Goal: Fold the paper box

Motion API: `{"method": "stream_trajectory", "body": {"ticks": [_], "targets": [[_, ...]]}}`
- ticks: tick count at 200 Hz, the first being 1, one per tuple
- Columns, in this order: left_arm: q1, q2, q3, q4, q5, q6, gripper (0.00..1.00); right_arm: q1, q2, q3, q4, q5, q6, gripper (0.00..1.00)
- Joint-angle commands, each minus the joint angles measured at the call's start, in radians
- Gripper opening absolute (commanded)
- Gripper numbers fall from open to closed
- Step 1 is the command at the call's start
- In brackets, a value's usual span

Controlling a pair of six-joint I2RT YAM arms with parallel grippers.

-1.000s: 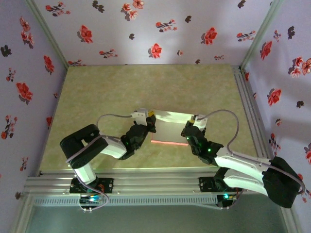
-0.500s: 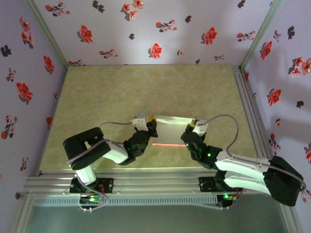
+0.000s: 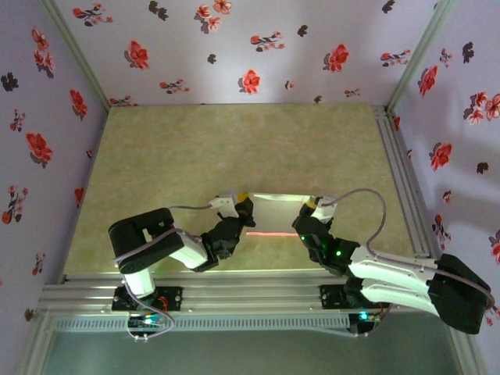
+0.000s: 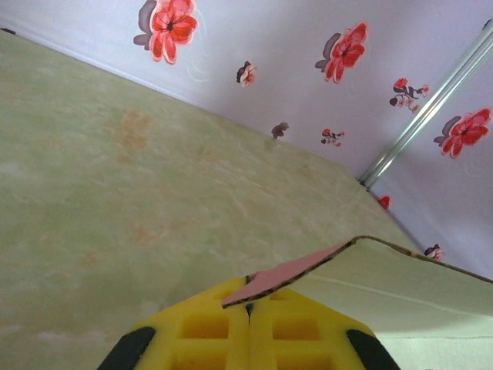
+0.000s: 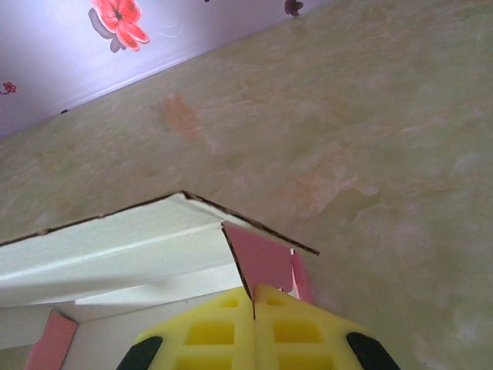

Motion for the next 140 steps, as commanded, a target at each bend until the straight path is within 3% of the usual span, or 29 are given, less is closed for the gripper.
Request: {"method": "stream_trajectory", "body": {"ticks": [1, 117, 140], "targets": [[-0.028, 0.048, -0.047, -0.082, -0.047, -0.071, 0.03, 0.008, -0.011, -0.037, -0.068, 0.035, 0.047, 0.0], [-0.05, 0.112, -0.08, -0.08, -0.098, -0.1, 0.03, 0.021, -0.055, -0.092, -0.111, -0.006, 0.075, 0.0], [-0.05, 0.106, -0.081, -0.081, -0.103, -0.083, 0.03, 0.024, -0.092, -0.073, -0.146, -0.042, 0.051, 0.18]]}}
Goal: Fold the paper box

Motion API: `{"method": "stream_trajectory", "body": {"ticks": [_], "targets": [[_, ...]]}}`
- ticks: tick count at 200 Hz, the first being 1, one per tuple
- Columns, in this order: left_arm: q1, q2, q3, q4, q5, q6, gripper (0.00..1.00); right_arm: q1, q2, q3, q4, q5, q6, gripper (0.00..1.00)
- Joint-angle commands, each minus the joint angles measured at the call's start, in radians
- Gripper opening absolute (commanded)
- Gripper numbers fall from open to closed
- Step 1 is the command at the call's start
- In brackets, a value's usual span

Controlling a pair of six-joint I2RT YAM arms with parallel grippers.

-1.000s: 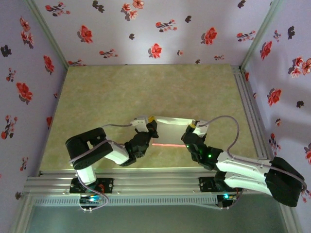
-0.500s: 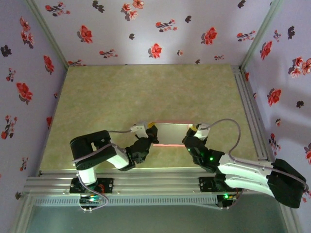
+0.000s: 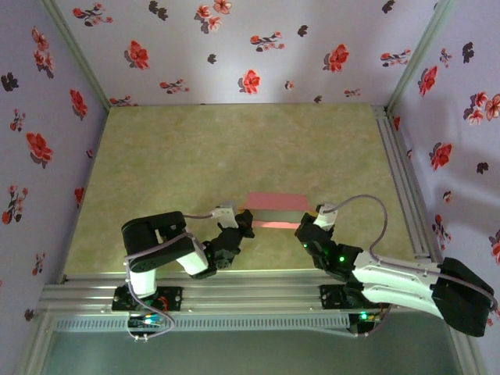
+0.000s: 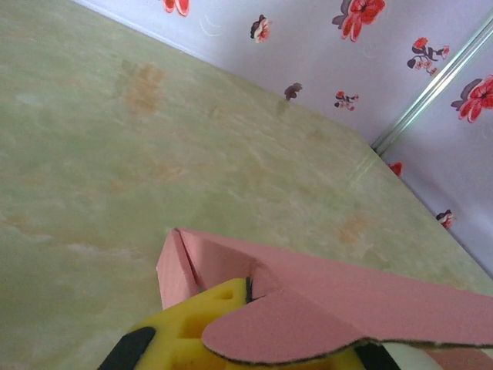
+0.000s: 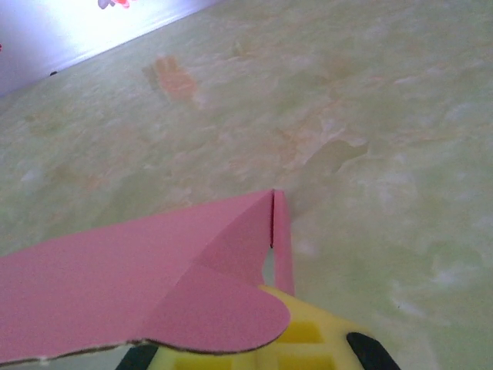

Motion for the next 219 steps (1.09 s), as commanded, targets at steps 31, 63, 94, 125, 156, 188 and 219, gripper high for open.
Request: {"method": "stream_trajectory", "body": {"ticks": [31, 63, 94, 125, 156, 188, 219], "targets": [[0.002, 0.029, -0.031, -0.107, -0.074, 0.01, 0.03, 0.005, -0.163, 0.049, -0.233, -0.092, -0.026, 0.4], [0.003, 0.035, -0.031, -0.106, -0.089, 0.029, 0.03, 0.014, -0.373, 0.063, -0.469, -0.229, 0.024, 0.55], [0.003, 0.043, -0.027, -0.106, -0.093, 0.049, 0.03, 0.017, -0.621, 0.101, -0.729, -0.297, 0.054, 0.59], [0.005, 0.055, -0.021, -0.107, -0.088, 0.058, 0.03, 0.018, -0.745, 0.161, -0.817, -0.383, 0.011, 0.59], [0.005, 0.059, -0.028, -0.107, -0.083, 0.054, 0.05, 0.016, -0.685, 0.218, -0.761, -0.393, -0.013, 0.52], [0.002, 0.034, -0.064, -0.108, -0.07, 0.051, 0.13, 0.01, -0.443, 0.298, -0.643, -0.4, -0.034, 0.36], [-0.008, 0.006, -0.107, -0.113, -0.067, 0.053, 0.17, 0.002, -0.141, 0.397, -0.573, -0.443, -0.062, 0.31]]}}
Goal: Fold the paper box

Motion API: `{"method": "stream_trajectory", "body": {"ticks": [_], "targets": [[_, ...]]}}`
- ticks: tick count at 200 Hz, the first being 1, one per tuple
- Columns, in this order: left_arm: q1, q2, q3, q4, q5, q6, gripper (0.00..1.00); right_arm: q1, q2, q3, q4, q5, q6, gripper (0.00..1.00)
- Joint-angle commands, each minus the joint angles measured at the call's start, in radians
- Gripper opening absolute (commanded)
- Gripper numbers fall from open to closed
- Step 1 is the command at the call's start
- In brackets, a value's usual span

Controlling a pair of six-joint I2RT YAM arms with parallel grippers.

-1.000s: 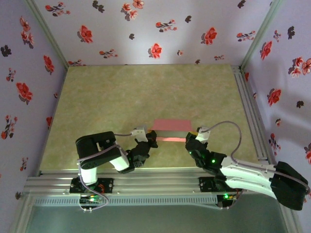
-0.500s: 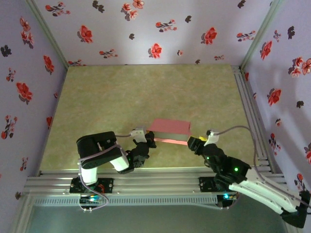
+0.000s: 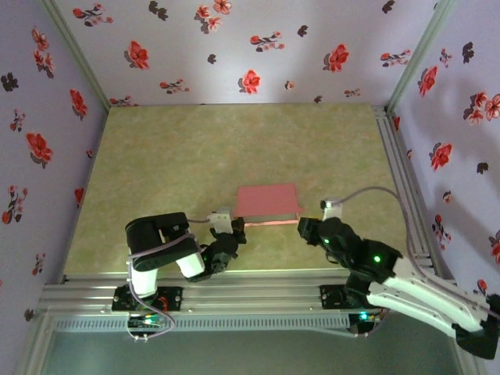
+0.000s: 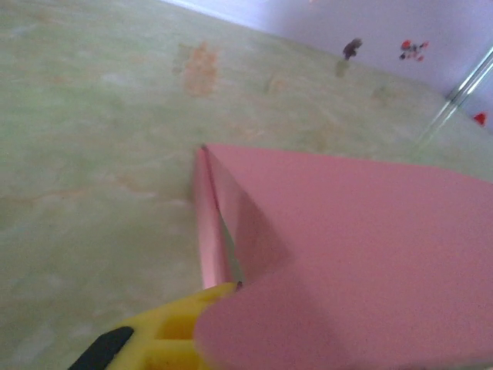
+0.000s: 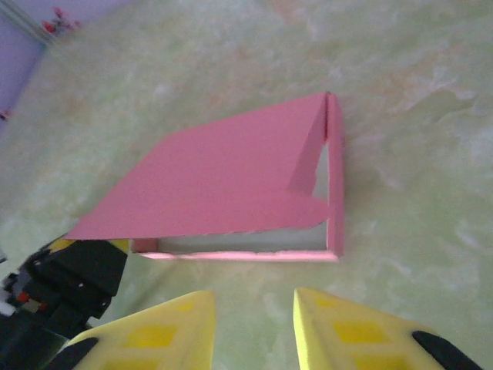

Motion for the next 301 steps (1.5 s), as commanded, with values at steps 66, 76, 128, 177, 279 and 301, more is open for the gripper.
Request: {"method": "stream_trajectory", "body": {"ticks": [66, 76, 128, 177, 279, 301], "targets": [[-0.049, -0.054, -0.08, -0.045, 0.01, 0.02, 0.43, -0.057, 0.328, 0.145, 0.172, -0.119, -0.108, 0.27], [-0.059, -0.068, -0.089, -0.049, 0.007, 0.022, 0.51, -0.072, 0.348, 0.163, 0.182, -0.142, -0.119, 0.26], [-0.082, -0.171, -0.132, -0.118, -0.019, 0.021, 0.8, -0.153, 0.527, 0.303, 0.176, -0.265, -0.175, 0.24], [-0.097, -0.23, -0.143, -0.103, 0.005, 0.069, 0.99, -0.161, 0.744, 0.36, 0.201, -0.339, -0.166, 0.2], [-0.178, -0.999, -0.05, -1.341, 0.204, -0.277, 0.99, -0.162, 0.907, 0.348, 0.262, -0.346, -0.14, 0.17], [-0.176, -1.192, -0.057, -1.506, 0.261, -0.345, 0.98, -0.163, 0.941, 0.346, 0.269, -0.346, -0.141, 0.17]]}}
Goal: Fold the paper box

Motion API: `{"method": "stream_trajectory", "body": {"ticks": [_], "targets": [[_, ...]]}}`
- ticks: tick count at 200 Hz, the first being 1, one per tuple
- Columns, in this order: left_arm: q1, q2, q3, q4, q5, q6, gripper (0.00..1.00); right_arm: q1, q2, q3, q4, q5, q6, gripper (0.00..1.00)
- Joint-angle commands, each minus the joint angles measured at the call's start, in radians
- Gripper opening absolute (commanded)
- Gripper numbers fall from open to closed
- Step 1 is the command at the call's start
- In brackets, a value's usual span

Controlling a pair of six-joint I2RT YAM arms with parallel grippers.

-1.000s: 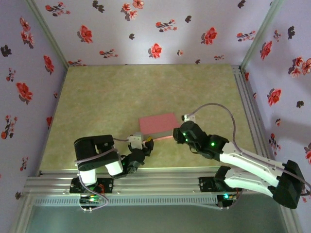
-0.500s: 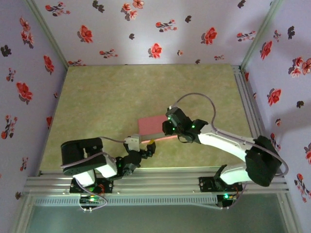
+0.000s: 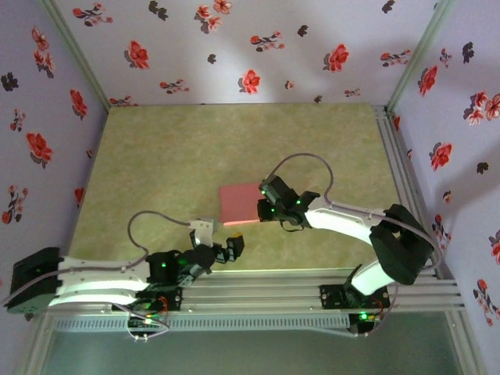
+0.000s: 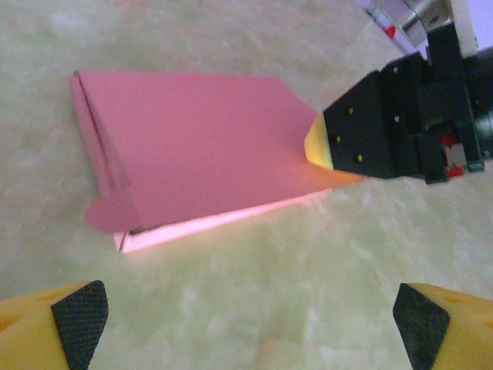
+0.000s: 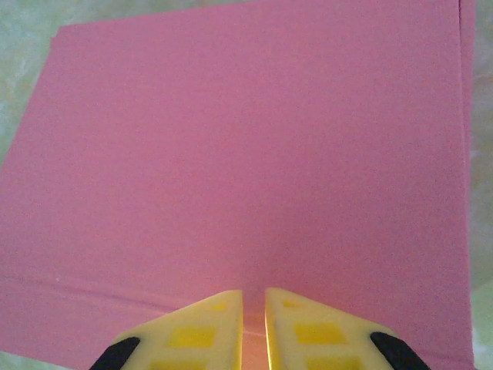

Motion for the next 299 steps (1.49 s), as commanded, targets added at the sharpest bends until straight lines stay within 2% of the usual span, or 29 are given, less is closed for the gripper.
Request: {"method": "stream_trajectory", "body": {"ticks": [1, 36, 61, 85, 110, 138, 189, 205, 237, 299], "targets": [[-0.003, -0.17, 0.002, -0.348, 0.066, -0.133, 0.98, -0.004, 0.038, -0.006, 0.025, 0.002, 0.014, 0.17], [0.034, -0.436, 0.017, -0.474, 0.083, -0.127, 1.0, -0.001, 0.089, -0.022, 0.046, 0.013, 0.015, 0.15], [0.117, -0.47, 0.069, -0.512, 0.144, -0.096, 1.0, 0.004, 0.099, -0.027, 0.029, 0.05, 0.004, 0.15], [0.228, -0.4, 0.107, -0.475, 0.264, -0.062, 0.99, 0.013, 0.105, -0.016, -0.002, 0.083, -0.008, 0.14], [0.349, -0.295, 0.133, -0.369, 0.393, -0.031, 0.99, 0.016, 0.067, -0.016, 0.014, 0.06, -0.006, 0.14], [0.482, -0.136, 0.164, -0.212, 0.588, -0.038, 0.99, 0.014, 0.007, 0.008, 0.0, 0.01, -0.012, 0.15], [0.627, 0.126, 0.266, -0.082, 0.792, -0.009, 1.0, -0.033, -0.092, 0.022, -0.056, -0.069, -0.025, 0.18], [0.647, 0.18, 0.283, -0.064, 0.832, -0.015, 0.99, -0.058, -0.114, 0.015, -0.084, -0.063, -0.032, 0.22], [0.658, 0.242, 0.333, -0.14, 0.834, 0.005, 0.99, -0.125, -0.171, -0.015, -0.117, -0.077, -0.023, 0.35], [0.67, 0.339, 0.38, -0.191, 0.861, 0.001, 0.99, -0.159, -0.132, -0.051, -0.117, -0.107, 0.027, 0.41]]}}
